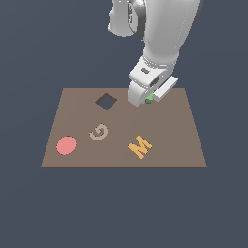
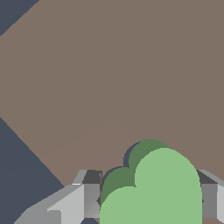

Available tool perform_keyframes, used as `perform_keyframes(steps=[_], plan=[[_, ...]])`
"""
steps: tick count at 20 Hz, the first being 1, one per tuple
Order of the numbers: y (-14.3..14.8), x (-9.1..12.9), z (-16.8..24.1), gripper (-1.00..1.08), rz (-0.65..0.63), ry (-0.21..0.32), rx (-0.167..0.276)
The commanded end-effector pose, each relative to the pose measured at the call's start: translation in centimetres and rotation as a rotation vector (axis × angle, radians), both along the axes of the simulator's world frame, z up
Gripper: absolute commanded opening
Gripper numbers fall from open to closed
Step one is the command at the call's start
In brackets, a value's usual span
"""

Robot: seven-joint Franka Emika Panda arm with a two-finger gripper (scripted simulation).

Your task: Insert a designated object into the corresponding slot on a board.

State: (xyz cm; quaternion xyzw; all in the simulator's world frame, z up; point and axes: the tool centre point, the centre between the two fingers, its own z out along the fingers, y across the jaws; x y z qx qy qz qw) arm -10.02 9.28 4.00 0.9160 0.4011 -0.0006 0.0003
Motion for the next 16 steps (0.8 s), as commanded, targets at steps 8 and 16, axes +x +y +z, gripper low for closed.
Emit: perform_keyframes(steps=[8,16], plan=[[-0.2,-0.44,-0.78,-1.0,0.002,0.0,0.0],[-0.21,-0.49,-0.94,1.0,0.002,0.0,0.001]])
